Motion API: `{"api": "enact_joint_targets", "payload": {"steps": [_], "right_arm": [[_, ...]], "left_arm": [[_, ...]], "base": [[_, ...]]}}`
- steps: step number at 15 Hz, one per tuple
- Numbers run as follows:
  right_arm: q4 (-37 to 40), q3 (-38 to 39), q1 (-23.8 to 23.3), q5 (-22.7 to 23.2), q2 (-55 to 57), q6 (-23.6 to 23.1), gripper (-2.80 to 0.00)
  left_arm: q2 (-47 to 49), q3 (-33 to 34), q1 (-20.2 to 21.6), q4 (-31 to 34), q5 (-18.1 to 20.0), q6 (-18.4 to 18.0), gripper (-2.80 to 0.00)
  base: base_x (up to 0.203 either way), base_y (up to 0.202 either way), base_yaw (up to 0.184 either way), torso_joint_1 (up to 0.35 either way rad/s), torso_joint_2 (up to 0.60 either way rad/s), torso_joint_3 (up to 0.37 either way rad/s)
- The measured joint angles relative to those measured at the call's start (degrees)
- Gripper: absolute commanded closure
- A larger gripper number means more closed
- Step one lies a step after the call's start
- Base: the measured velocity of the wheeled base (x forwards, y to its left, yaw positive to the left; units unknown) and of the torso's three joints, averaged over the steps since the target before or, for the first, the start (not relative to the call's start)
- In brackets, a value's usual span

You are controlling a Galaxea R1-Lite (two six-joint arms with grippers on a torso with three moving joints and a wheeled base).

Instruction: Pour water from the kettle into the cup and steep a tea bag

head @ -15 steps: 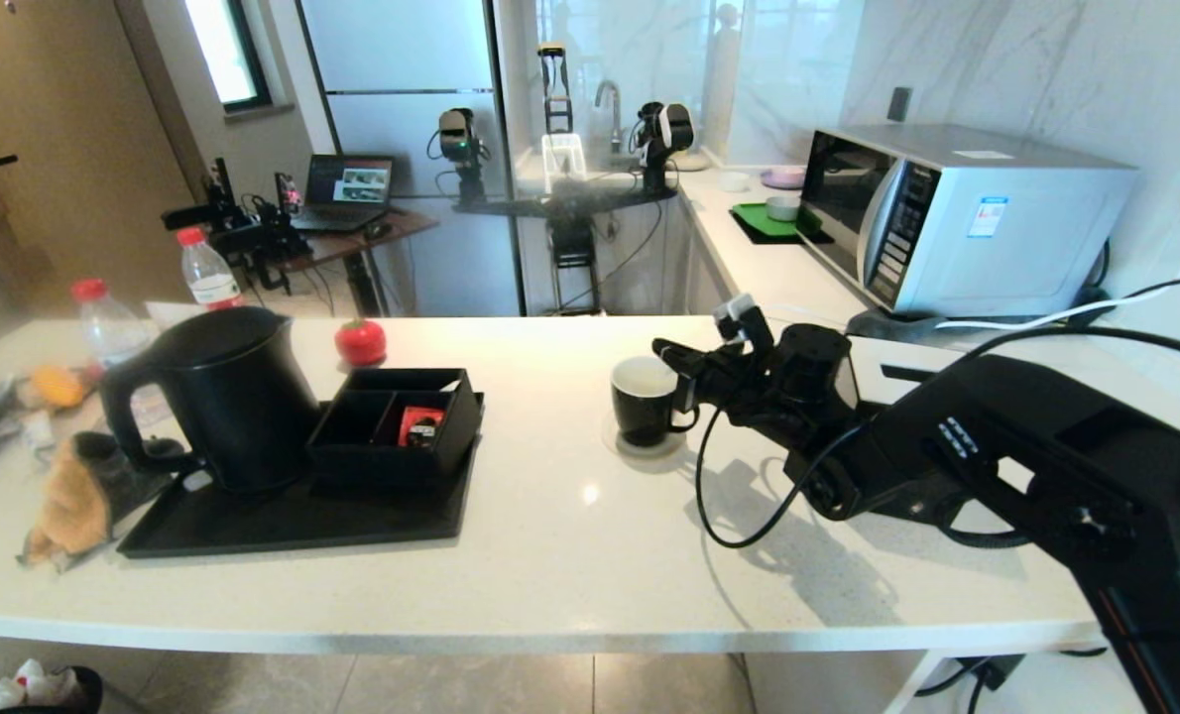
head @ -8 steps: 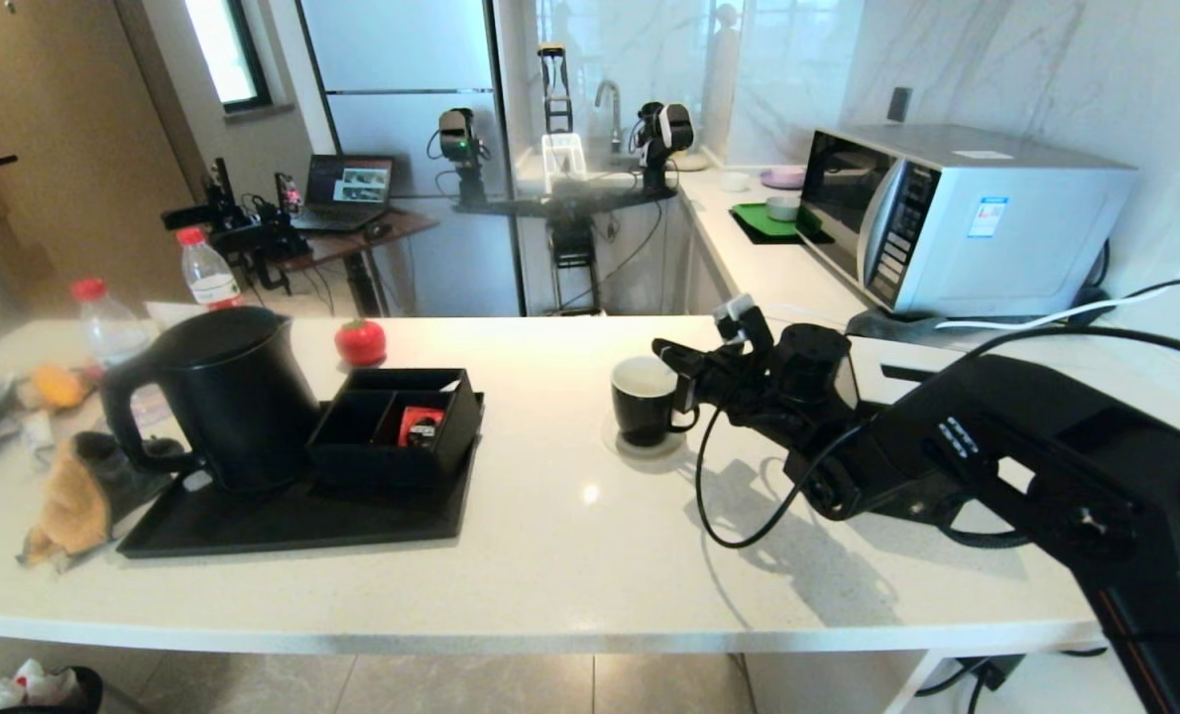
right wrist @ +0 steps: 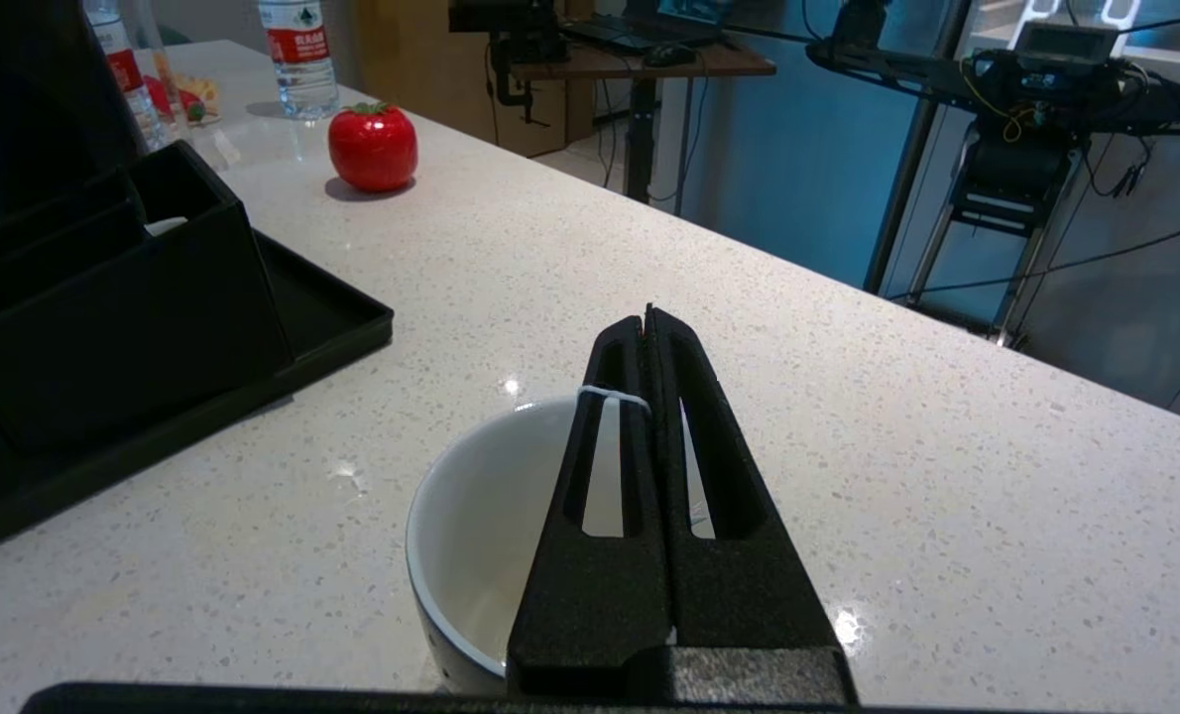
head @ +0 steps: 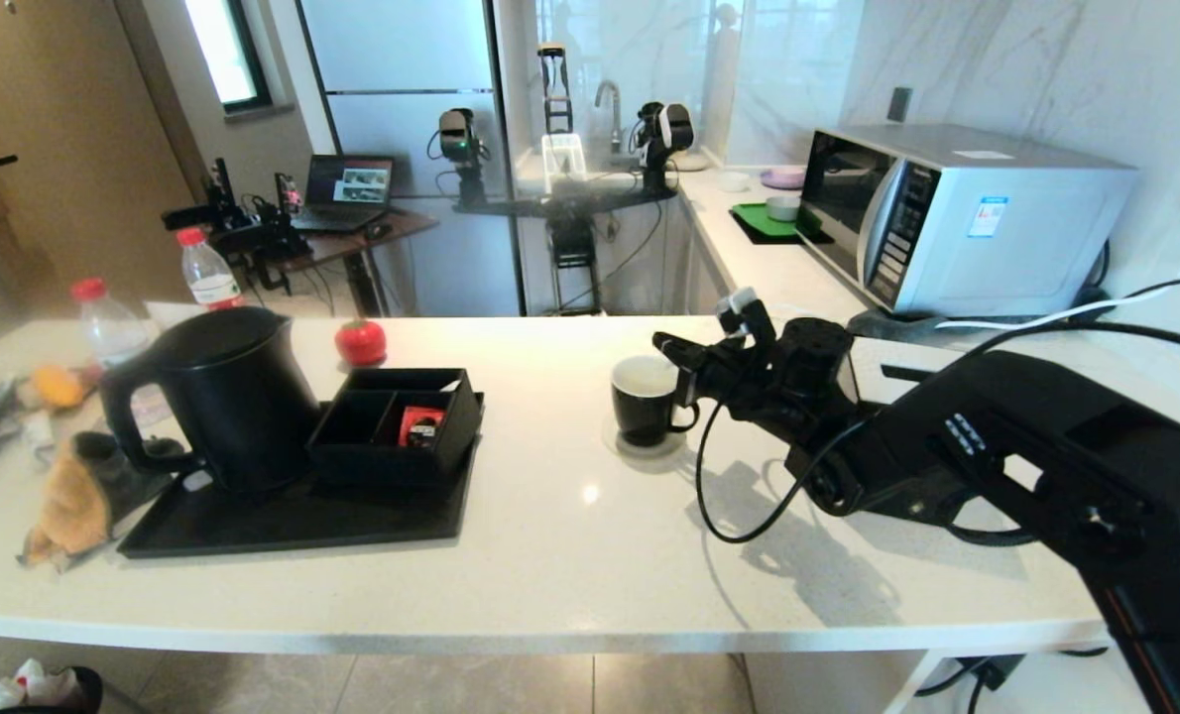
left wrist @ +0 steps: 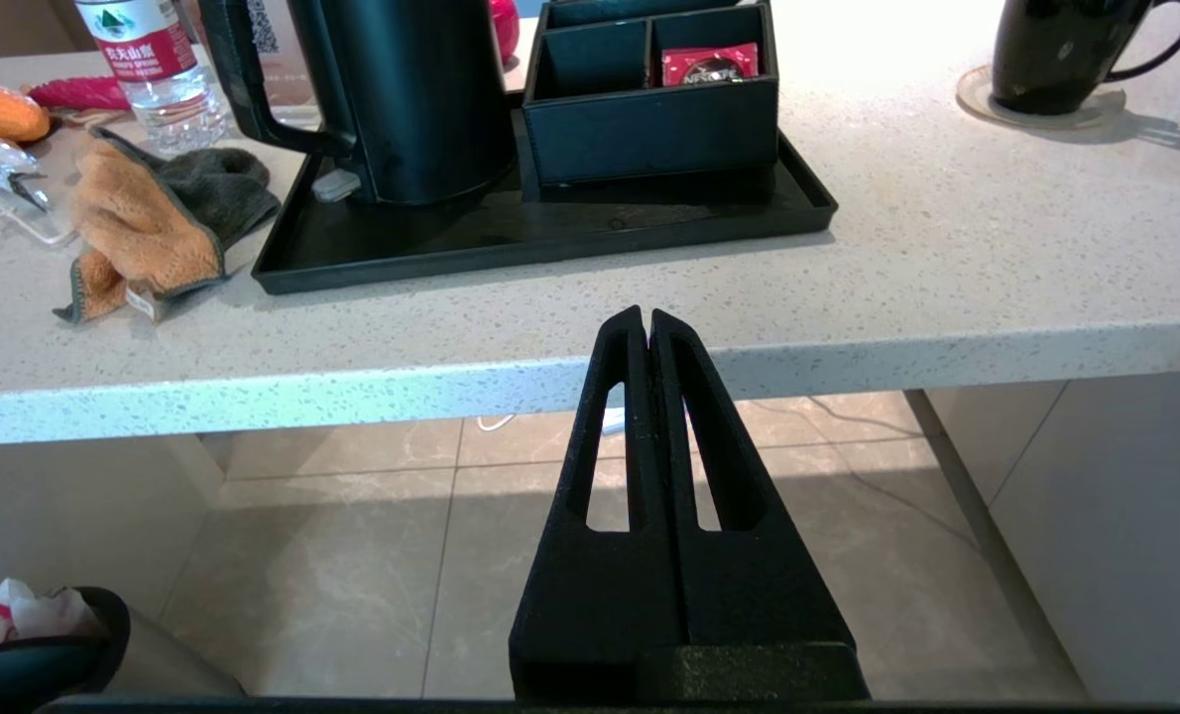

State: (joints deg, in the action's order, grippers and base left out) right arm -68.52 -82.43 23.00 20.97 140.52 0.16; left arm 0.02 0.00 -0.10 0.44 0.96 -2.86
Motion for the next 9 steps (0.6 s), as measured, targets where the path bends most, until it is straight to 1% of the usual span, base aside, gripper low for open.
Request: {"api": "enact_joint_targets", "payload": {"steps": [9], "right_arm": [[2.38,-4.05,-0.27,0.06,-2.14,0.19,0.00]], "left_arm": [[0.00,0.00,0.00,0.00,-0.02,-0.01,0.00]], "base": [[0.000,0.000,0.000,0.000,0.00,0.000]]}}
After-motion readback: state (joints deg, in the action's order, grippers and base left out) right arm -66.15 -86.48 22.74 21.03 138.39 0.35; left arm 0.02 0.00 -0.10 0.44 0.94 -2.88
